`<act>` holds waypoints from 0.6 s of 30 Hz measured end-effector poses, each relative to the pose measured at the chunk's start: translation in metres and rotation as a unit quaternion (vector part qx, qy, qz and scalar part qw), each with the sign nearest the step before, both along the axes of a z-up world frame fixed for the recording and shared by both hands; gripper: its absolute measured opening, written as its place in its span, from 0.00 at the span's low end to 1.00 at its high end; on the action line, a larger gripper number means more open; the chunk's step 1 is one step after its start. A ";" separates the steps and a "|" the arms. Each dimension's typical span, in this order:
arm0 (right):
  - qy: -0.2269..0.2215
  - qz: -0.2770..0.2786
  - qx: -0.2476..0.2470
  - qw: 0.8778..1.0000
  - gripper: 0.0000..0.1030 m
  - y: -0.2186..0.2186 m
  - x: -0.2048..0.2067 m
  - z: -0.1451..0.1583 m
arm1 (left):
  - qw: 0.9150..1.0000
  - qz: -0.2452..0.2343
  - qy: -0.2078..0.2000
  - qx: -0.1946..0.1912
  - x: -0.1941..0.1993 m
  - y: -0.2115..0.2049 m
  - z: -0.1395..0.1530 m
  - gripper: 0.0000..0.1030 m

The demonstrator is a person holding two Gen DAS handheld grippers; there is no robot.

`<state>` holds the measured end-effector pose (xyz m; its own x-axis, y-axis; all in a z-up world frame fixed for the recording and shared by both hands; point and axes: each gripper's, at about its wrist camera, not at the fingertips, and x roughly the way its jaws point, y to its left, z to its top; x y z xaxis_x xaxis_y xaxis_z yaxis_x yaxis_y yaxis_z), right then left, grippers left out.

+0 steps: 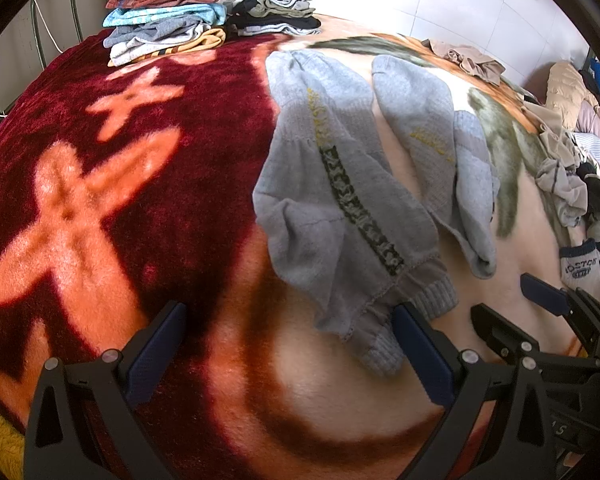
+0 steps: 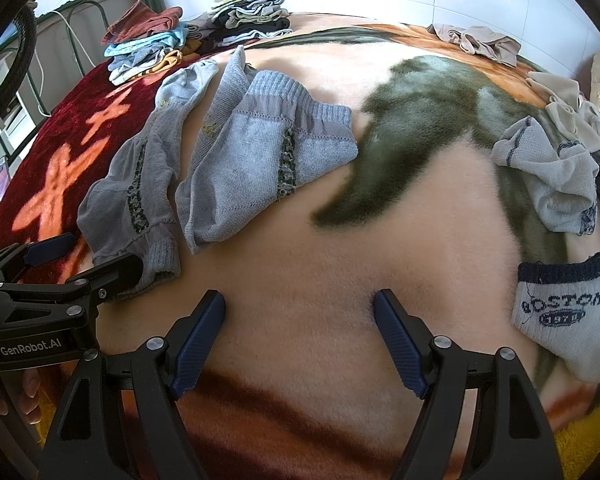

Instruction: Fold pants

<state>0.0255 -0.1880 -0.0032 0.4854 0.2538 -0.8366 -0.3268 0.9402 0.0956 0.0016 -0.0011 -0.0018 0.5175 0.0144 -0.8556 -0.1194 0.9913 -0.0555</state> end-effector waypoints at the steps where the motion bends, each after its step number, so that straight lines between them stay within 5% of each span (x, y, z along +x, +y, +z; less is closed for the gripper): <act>1: 0.000 0.000 0.000 1.000 0.76 0.000 0.000 0.000 | 1.000 0.000 0.000 0.000 0.000 0.000 0.000 1.00; 12: 0.001 0.015 -0.007 1.000 0.77 0.004 -0.005 0.009 | 1.000 -0.013 0.012 -0.001 0.002 -0.001 0.017 0.99; 18: -0.011 0.036 0.031 0.999 0.77 0.008 -0.017 0.031 | 1.000 -0.009 0.006 0.014 -0.004 0.002 0.031 0.99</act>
<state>0.0085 -0.1802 0.0278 0.4820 0.3392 -0.8078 -0.3953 0.9070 0.1449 -0.0024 0.0006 0.0291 0.5077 0.0300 -0.8610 -0.1026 0.9944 -0.0259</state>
